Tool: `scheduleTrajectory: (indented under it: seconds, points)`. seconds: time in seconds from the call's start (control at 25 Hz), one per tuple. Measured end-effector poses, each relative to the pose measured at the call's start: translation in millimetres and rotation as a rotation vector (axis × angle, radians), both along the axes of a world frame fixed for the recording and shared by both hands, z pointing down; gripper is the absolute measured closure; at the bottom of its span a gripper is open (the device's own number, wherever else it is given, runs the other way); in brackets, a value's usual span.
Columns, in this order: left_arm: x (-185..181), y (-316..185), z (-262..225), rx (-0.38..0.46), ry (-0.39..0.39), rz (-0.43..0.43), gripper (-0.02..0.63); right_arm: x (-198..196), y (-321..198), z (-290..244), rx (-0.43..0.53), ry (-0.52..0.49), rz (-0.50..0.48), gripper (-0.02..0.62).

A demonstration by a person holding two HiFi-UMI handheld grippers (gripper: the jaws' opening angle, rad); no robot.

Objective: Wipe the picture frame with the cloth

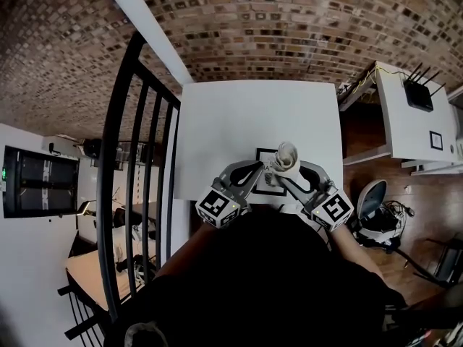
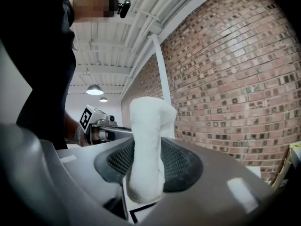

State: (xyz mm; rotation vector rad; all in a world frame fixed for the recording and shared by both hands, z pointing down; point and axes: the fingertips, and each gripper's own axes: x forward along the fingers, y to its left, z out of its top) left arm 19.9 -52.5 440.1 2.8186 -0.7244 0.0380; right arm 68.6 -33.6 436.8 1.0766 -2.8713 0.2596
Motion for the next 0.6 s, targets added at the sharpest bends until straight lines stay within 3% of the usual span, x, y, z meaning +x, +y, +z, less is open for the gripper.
scheduleTrajectory:
  seconds: [0.6]
  points:
    - [4, -8, -14, 0.022, 0.028, 0.003, 0.604, 5, -8, -24, 0.056, -0.03, -0.003, 0.431]
